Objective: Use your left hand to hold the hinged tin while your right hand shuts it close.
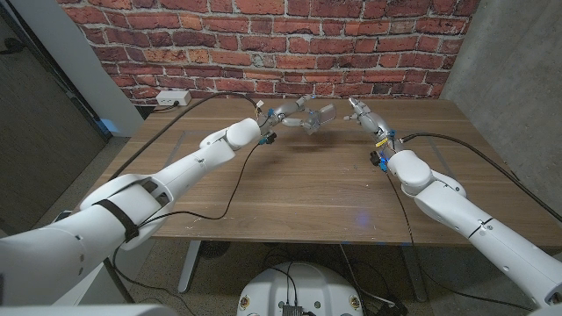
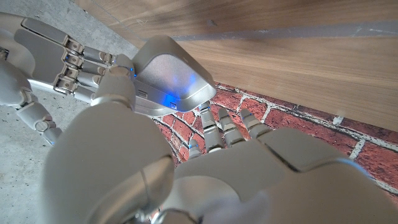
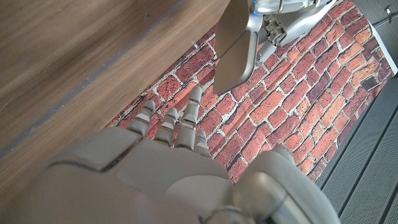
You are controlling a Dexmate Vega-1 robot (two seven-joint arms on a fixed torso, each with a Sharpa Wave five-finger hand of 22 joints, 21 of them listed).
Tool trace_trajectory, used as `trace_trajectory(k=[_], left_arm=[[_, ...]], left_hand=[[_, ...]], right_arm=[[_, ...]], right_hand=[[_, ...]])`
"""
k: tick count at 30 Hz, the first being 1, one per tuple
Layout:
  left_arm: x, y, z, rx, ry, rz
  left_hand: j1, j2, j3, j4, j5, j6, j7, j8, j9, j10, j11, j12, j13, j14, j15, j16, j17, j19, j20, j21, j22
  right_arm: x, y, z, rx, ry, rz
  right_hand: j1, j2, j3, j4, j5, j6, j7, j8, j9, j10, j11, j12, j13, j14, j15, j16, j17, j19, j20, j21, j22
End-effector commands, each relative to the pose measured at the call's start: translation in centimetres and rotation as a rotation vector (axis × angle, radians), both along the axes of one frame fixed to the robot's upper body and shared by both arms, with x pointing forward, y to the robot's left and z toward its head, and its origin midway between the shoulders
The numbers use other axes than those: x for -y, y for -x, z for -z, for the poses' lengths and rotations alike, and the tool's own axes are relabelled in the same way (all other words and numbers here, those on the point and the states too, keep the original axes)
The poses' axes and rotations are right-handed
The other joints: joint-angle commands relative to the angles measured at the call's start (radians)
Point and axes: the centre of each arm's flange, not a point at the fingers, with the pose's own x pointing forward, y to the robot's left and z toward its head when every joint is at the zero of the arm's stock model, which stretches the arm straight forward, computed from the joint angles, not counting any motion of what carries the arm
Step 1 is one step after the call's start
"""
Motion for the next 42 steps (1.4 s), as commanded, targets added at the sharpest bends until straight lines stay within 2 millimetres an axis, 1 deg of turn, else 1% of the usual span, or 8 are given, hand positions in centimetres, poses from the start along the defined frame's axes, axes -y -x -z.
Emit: trace_trajectory(k=[1, 6, 11, 15, 19, 26, 33, 42], left_arm=[[1.1, -0.3, 0.1, -0.008, -0.029, 0.013], [1.4, -0.4, 0.1, -0.008, -0.035, 0.018], [1.8, -0.4, 0.1, -0.004, -0.037, 0.023], [1.9, -0.3, 0.1, 0.006, -0.036, 0.026], [1.9, -0.3, 0.1, 0.01, -0.034, 0.023], [2.1, -0.3, 0.0, 0.019, -0.038, 0.024], [2.9, -0.3, -0.1, 0.022, -0.069, 0.033], [3.4, -0.6, -0.1, 0.02, -0.08, 0.045]], left_hand=[[0.12, 0.118, 0.074, 0.066, 0.007, -0.282, 0.008, 0.002, 0.0, 0.195, -0.178, 0.039, 0.028, 0.012, -0.128, -0.005, -0.001, 0.005, 0.007, -0.003, 0.003], [0.121, 0.116, 0.076, 0.065, 0.007, -0.279, 0.007, 0.002, -0.002, 0.2, -0.178, 0.04, 0.027, 0.014, -0.131, -0.006, -0.001, 0.006, 0.005, -0.003, 0.003], [0.12, 0.113, 0.077, 0.065, 0.007, -0.278, 0.012, 0.001, -0.003, 0.203, -0.178, 0.039, 0.026, 0.014, -0.13, -0.008, -0.002, 0.007, 0.005, -0.004, 0.003], [0.12, 0.113, 0.079, 0.065, 0.007, -0.279, 0.015, 0.0, -0.005, 0.203, -0.178, 0.038, 0.026, 0.011, -0.128, -0.01, -0.002, 0.006, 0.006, -0.004, 0.003], [0.12, 0.112, 0.081, 0.066, 0.007, -0.275, 0.015, 0.001, -0.006, 0.204, -0.179, 0.037, 0.025, 0.011, -0.128, -0.011, -0.002, 0.007, 0.005, -0.004, 0.003], [0.121, 0.112, 0.083, 0.066, 0.007, -0.272, 0.017, 0.0, -0.008, 0.205, -0.179, 0.036, 0.024, 0.012, -0.128, -0.012, -0.002, 0.009, 0.004, -0.004, 0.003], [0.122, 0.112, 0.089, 0.066, 0.007, -0.298, 0.03, -0.013, -0.013, 0.21, -0.179, 0.034, 0.023, 0.014, -0.129, -0.014, -0.003, 0.009, 0.005, -0.005, 0.003], [0.122, 0.111, 0.092, 0.066, 0.008, -0.308, 0.036, -0.02, -0.017, 0.215, -0.179, 0.033, 0.022, 0.023, -0.134, -0.012, -0.004, 0.01, 0.005, -0.005, 0.003]], right_arm=[[0.1, 0.6, -0.3, 0.02, -0.019, -0.044], [0.0, 0.9, -0.5, 0.027, -0.025, -0.061], [-0.3, 1.2, -0.5, 0.031, -0.025, -0.082], [-0.3, 1.2, -0.4, 0.026, -0.02, -0.082], [-0.3, 1.3, -0.3, 0.024, -0.027, -0.082], [-0.6, 1.3, -0.3, 0.03, -0.036, -0.128], [-1.3, 1.4, -0.5, 0.051, -0.06, -0.191], [-2.5, 1.4, -1.1, 0.072, -0.063, -0.267]], right_hand=[[0.003, 0.005, 0.0, -0.003, 0.001, 0.006, 0.002, 0.005, 0.002, 0.007, -0.013, 0.007, 0.0, 0.014, 0.006, -0.001, 0.003, 0.014, 0.001, 0.002, 0.001], [0.005, 0.007, 0.001, -0.004, 0.001, 0.008, 0.001, 0.005, 0.001, 0.019, -0.04, 0.011, -0.002, 0.013, -0.003, -0.005, 0.002, 0.011, 0.003, -0.002, 0.001], [0.004, 0.011, 0.002, -0.004, 0.001, 0.009, 0.001, 0.005, 0.001, 0.027, -0.051, 0.013, -0.004, 0.017, -0.002, -0.005, 0.003, 0.007, 0.004, -0.005, 0.001], [0.003, 0.012, 0.002, -0.003, 0.001, 0.01, 0.004, 0.005, 0.001, 0.027, -0.052, 0.012, -0.004, 0.019, -0.003, -0.005, 0.003, 0.006, 0.004, -0.006, 0.001], [0.001, 0.014, 0.002, -0.002, 0.001, 0.011, 0.004, 0.004, 0.001, 0.025, -0.04, 0.01, -0.005, 0.018, -0.001, -0.007, 0.003, 0.004, 0.004, -0.007, 0.001], [-0.002, 0.014, 0.001, 0.0, 0.001, 0.013, 0.005, 0.005, 0.001, 0.03, -0.044, 0.011, -0.007, 0.021, -0.001, -0.007, 0.003, 0.003, 0.004, -0.008, 0.001], [-0.003, 0.018, 0.001, 0.001, 0.001, 0.013, 0.005, 0.004, 0.001, 0.031, -0.064, 0.01, -0.009, 0.023, 0.007, -0.008, 0.003, -0.001, 0.003, -0.011, 0.001], [0.001, 0.025, 0.005, 0.0, 0.002, 0.014, 0.004, 0.003, 0.001, 0.03, -0.075, 0.006, -0.011, 0.012, 0.002, -0.014, 0.002, -0.012, 0.003, -0.015, 0.001]])
